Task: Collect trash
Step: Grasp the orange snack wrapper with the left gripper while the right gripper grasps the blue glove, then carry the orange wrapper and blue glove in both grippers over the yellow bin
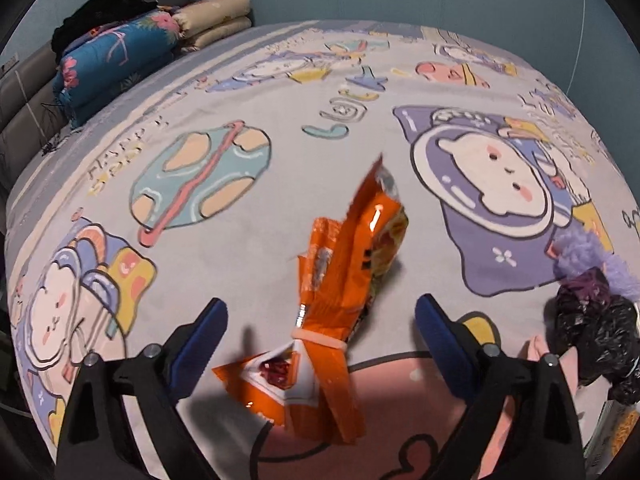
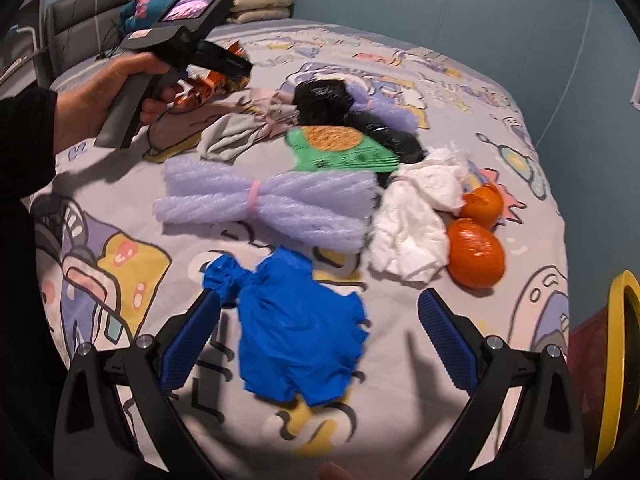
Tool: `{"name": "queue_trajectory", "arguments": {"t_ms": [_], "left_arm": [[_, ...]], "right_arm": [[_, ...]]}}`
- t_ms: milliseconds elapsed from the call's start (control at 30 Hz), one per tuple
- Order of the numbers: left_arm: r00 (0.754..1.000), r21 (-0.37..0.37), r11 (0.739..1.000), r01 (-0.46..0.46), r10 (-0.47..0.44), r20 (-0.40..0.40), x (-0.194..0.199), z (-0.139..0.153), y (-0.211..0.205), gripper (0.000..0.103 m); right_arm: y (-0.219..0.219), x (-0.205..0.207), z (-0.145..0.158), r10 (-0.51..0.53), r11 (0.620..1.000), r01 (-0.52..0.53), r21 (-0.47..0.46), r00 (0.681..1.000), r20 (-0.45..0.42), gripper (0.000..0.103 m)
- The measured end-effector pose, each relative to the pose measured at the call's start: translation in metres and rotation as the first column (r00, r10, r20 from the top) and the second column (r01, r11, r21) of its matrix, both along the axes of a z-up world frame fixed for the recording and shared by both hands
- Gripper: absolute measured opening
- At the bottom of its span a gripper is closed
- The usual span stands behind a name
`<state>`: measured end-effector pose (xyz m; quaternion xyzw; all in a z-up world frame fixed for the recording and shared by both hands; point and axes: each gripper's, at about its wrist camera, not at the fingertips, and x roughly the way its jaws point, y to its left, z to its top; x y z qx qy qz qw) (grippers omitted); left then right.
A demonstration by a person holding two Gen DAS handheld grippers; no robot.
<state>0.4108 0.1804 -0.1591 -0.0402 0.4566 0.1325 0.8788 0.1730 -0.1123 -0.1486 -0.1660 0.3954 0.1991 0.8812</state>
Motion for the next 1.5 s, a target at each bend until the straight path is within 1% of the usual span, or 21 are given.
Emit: {"name": "queue_trajectory", "arguments": {"t_ms": [67, 100, 133, 300, 333, 367, 400, 433, 467, 500, 533, 567, 633, 800, 967, 1067, 1167, 1267, 1300, 1400, 1500], "left_arm": [[1.0, -0.006, 1.0, 0.01, -0.01, -0.008, 0.002, -0.005, -0.001, 0.086], [1.0, -0.008, 1.0, 0.015, -0.015, -0.011, 0.004, -0.007, -0.001, 0.081], [1.0, -0.013, 1.0, 0.021, -0.021, -0.019, 0.006, -0.01, -0.002, 0.079], [0.998, -0.022, 0.999, 0.045, -0.046, -0.036, 0.01, -0.022, -0.003, 0.058], [0.998, -0.019, 0.999, 0.049, -0.05, -0.028, 0.009, -0.022, -0.004, 0.055], [0.999, -0.016, 0.999, 0.047, -0.047, -0.021, 0.009, -0.022, -0.004, 0.049], [0.999, -0.018, 0.999, 0.045, -0.045, -0.016, 0.009, -0.022, -0.004, 0.045], [0.999, -0.026, 0.999, 0.04, -0.04, -0.008, 0.009, -0.021, -0.003, 0.043], [0.999, -0.031, 0.999, 0.035, -0.036, -0.003, 0.009, -0.021, -0.003, 0.037], [1.0, -0.035, 0.999, 0.03, -0.03, 0.002, 0.008, -0.021, -0.002, 0.034], [1.0, -0.042, 0.999, 0.023, -0.023, 0.01, 0.007, -0.019, 0.0, 0.032], [1.0, -0.058, 0.998, 0.022, -0.021, 0.019, 0.006, -0.017, 0.002, 0.031], [0.999, -0.089, 0.996, 0.021, -0.017, 0.04, 0.003, -0.013, 0.005, 0.03], [0.992, -0.165, 0.986, 0.036, -0.016, 0.125, -0.008, 0.014, 0.012, 0.03], [0.981, -0.187, 0.98, 0.069, -0.033, 0.189, -0.023, 0.038, 0.003, 0.03], [0.975, -0.162, 0.982, 0.096, -0.06, 0.214, -0.033, 0.05, -0.009, 0.03], [0.972, -0.176, 0.978, 0.111, -0.07, 0.226, -0.044, 0.059, -0.02, 0.03], [0.965, -0.149, 0.98, 0.132, -0.093, 0.246, -0.055, 0.068, -0.036, 0.03], [0.962, -0.138, 0.981, 0.14, -0.101, 0.255, -0.059, 0.071, -0.043, 0.03], [0.958, -0.149, 0.978, 0.149, -0.105, 0.266, -0.073, 0.076, -0.056, 0.03], [0.95, -0.136, 0.976, 0.168, -0.123, 0.289, -0.096, 0.082, -0.077, 0.03]], "right_arm": [[0.004, 0.0, -0.002, 0.01, 1.0, -0.009, -0.011, 1.0, 0.005, 0.093], [0.005, 0.001, -0.005, 0.012, 1.0, -0.012, -0.019, 1.0, 0.004, 0.09], [0.006, 0.002, -0.007, 0.011, 1.0, -0.011, -0.027, 1.0, 0.002, 0.083], [0.003, 0.009, -0.014, 0.006, 1.0, -0.007, -0.005, 0.999, -0.041, 0.078], [0.003, 0.01, -0.014, 0.012, 1.0, -0.012, 0.001, 0.999, -0.048, 0.072], [0.003, 0.011, -0.014, 0.012, 1.0, -0.012, 0.005, 0.998, -0.054, 0.067], [0.003, 0.011, -0.015, 0.012, 1.0, -0.011, 0.01, 0.998, -0.06, 0.064], [0.003, 0.012, -0.014, 0.014, 1.0, -0.012, 0.024, 0.997, -0.07, 0.056], [0.002, 0.012, -0.014, 0.015, 0.999, -0.012, 0.031, 0.997, -0.078, 0.048], [0.002, 0.012, -0.013, 0.017, 0.999, -0.014, 0.037, 0.997, -0.081, 0.046], [0.002, 0.013, -0.012, 0.017, 0.999, -0.014, 0.042, 0.997, -0.08, 0.041], [0.001, 0.013, -0.011, 0.021, 0.999, -0.017, 0.051, 0.996, -0.084, 0.038], [-0.001, 0.013, -0.008, 0.019, 0.997, -0.012, 0.079, 0.995, -0.094, 0.035], [-0.011, 0.013, 0.009, 0.021, 0.987, -0.007, 0.163, 0.996, -0.083, 0.034], [-0.02, 0.01, 0.025, 0.007, 0.976, 0.006, 0.216, 0.998, -0.059, 0.032], [-0.028, 0.006, 0.035, 0.006, 0.968, 0.006, 0.252, 0.999, -0.044, 0.031], [-0.037, -0.001, 0.049, -0.003, 0.957, 0.007, 0.291, 1.0, -0.014, 0.031], [-0.047, -0.007, 0.061, -0.024, 0.948, 0.017, 0.318, 1.0, 0.02, 0.031], [-0.05, -0.009, 0.064, -0.035, 0.947, 0.022, 0.32, 0.999, 0.035, 0.031], [-0.061, -0.015, 0.075, -0.071, 0.94, 0.045, 0.339, 0.995, 0.064, 0.031], [-0.077, -0.023, 0.089, -0.12, 0.928, 0.075, 0.366, 0.988, 0.101, 0.031]]}}
